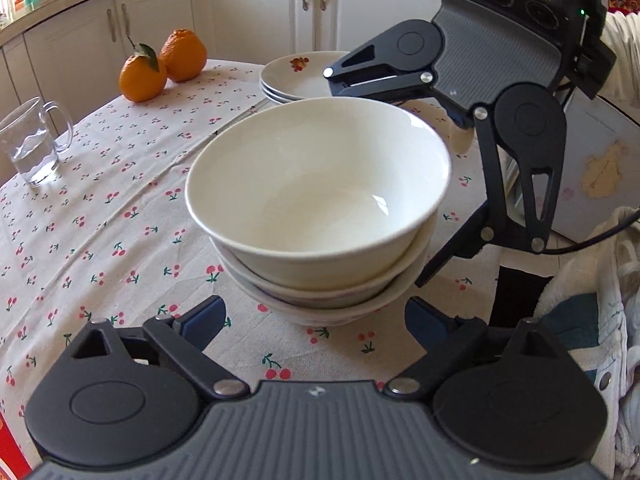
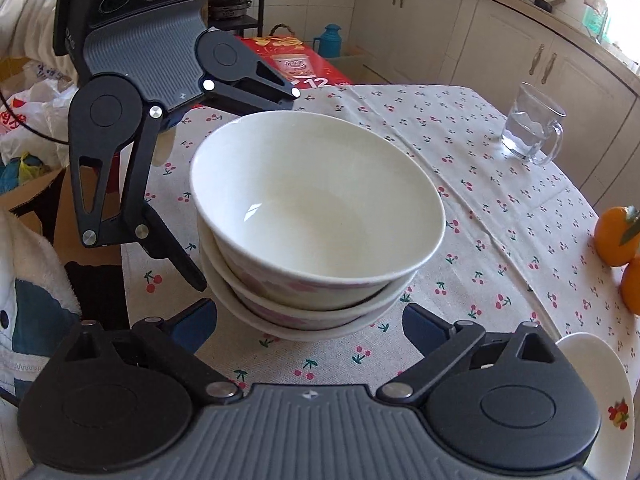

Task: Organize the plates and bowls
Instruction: 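Grip the three-bowl stack from opposite sides with the left and right tools, then lift the bowl stack with both tools and carry it over the plate stack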

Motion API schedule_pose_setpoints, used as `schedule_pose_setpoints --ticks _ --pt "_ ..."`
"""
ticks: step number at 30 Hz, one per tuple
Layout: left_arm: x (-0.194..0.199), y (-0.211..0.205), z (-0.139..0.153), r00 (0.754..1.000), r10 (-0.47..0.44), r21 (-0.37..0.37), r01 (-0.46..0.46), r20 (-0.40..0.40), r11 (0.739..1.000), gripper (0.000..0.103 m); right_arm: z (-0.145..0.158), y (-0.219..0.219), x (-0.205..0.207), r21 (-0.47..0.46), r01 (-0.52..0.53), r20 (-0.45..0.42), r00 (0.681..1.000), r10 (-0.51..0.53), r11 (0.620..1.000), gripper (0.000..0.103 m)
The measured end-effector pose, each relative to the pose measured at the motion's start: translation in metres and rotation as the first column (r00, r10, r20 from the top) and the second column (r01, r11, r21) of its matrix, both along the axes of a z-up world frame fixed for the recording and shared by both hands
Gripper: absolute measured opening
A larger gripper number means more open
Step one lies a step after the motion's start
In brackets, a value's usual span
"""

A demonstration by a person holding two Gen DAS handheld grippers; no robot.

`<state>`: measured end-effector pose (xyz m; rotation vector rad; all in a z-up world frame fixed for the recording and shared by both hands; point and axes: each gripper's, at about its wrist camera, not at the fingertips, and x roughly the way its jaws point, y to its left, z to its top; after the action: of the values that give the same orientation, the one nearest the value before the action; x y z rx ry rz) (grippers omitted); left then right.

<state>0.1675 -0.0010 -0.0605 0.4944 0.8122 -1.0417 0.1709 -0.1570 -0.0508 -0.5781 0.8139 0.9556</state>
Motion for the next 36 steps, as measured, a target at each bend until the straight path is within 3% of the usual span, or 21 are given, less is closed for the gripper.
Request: schedule_pose_setpoints --ticks 4,14,36 --pt "0.004 0.000 0.000 0.999 -0.040 0.013 0.041 -0.004 0.999 0.087 0.000 0.002 0.006 -0.013 -0.034 -0.025 0.999 0.034 0.999 0.097" --pt "0.012 0.002 0.006 0.995 -0.090 -0.028 0.089 -0.032 0.996 0.082 0.003 0.002 0.017 0.017 -0.059 -0.066 0.996 0.060 0.998 0.093" --pt "0.018 0.000 0.005 0.990 -0.133 -0.032 0.131 -0.054 0.991 0.082 0.001 0.002 0.023 0.024 -0.050 -0.109 0.993 0.052 0.998 0.090"
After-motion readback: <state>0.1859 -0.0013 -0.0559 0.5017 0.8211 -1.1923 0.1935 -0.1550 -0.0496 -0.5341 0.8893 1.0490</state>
